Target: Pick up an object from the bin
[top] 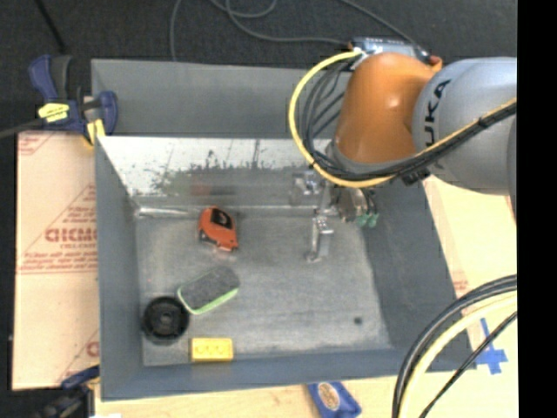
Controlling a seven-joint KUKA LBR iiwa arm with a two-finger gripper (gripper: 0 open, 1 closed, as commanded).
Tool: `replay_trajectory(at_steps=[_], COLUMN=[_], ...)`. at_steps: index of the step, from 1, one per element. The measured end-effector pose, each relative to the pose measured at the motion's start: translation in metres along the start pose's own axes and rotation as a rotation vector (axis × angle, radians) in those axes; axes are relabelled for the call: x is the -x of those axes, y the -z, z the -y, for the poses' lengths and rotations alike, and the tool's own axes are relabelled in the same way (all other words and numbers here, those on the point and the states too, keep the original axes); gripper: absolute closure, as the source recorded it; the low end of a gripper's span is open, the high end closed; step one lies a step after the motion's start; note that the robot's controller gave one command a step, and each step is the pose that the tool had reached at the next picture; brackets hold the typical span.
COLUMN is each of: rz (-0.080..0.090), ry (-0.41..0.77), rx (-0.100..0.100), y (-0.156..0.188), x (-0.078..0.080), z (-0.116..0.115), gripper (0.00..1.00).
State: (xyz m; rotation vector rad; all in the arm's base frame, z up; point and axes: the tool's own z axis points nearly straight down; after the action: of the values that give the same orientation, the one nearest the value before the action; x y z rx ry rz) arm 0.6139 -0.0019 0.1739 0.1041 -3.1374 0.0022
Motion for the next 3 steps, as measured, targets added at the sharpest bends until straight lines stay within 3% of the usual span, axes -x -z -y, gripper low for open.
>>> replay_trajectory(at_steps=[1, 2, 3], rz=[0.022, 0.011, 0.002], ry=[0.033, -0.001, 0.01], rx=[0.001, 0.003, 0.002], y=[0.023, -0.042, -0.07], x=[0.011, 0.018, 0.022], z=[-0.035, -0.067, -0.075], gripper=[0.0, 0.0, 0.0])
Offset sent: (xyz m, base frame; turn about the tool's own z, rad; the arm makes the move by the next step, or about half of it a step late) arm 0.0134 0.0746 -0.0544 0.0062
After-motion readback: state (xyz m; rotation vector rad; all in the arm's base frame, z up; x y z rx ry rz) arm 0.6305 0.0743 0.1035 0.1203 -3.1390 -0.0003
